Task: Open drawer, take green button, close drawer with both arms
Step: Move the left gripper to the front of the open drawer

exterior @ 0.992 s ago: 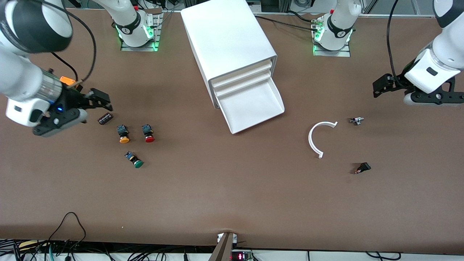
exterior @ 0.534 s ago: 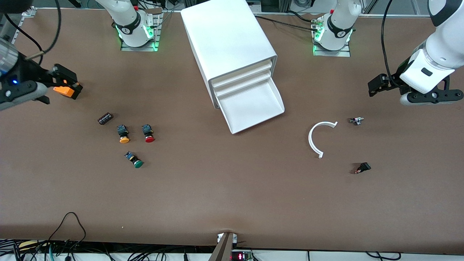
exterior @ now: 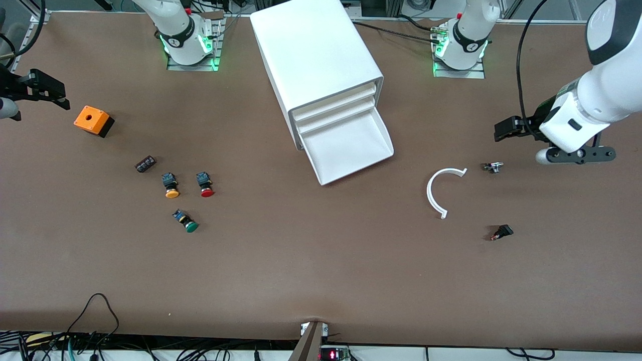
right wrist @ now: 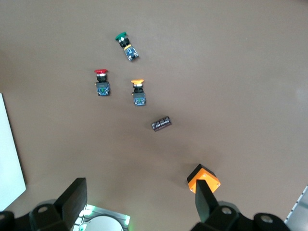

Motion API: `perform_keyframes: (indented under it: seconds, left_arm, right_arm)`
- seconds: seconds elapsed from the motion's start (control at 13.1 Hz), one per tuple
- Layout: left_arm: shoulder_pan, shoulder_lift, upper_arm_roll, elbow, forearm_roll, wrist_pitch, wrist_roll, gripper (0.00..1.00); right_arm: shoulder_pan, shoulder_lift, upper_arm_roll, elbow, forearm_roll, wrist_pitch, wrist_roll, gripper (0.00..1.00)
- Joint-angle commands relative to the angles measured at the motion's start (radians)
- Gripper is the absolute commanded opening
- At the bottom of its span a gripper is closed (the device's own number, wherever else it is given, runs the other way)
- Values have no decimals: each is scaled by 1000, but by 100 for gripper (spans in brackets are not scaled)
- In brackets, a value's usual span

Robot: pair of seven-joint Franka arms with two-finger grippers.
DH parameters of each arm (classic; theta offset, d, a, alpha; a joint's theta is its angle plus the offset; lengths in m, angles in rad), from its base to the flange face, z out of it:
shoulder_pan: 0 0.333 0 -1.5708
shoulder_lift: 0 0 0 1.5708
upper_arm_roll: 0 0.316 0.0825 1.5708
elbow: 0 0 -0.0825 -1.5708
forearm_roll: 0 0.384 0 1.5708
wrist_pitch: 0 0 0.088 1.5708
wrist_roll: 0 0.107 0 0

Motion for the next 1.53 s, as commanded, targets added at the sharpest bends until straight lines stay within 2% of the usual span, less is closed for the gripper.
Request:
perform_keyframes:
  seconds: [0.0, 0.15, 0.31, 0.38, 0.46, 0.61, 1.07, 1.45]
  left_arm:
    - [-47, 88, -3, 44, -31, -17, -63, 100]
    - [-90, 150, -3, 46, -57, 9, -175, 100]
    - [-130, 187, -3, 44, -57, 98, -226, 100]
    - [-153, 214, -3, 46, -54, 129, -247, 100]
    - [-184, 239, -3, 46, -51, 166, -287, 100]
    - [-221, 285, -3, 44, -47, 244, -374, 100]
    - [-319, 388, -1, 46, -45, 368, -540, 100]
    - [-367, 480, -1, 37, -45, 540, -594, 100]
  right_arm:
    - [-5, 8, -22, 36, -10, -30, -4, 100]
    - [-5, 12, -20, 36, 2, -28, -48, 100]
    - [-4, -5, -14, 30, 7, -40, -51, 100]
    - [-4, -15, -20, 31, -1, -57, -54, 100]
    - [-4, -49, -52, 24, -1, -56, -56, 100]
    - [-4, -74, -63, 11, -1, -57, -86, 100]
    - [2, -48, -53, -25, 12, -37, -82, 100]
    - [2, -104, -48, -139, 15, 55, -62, 100]
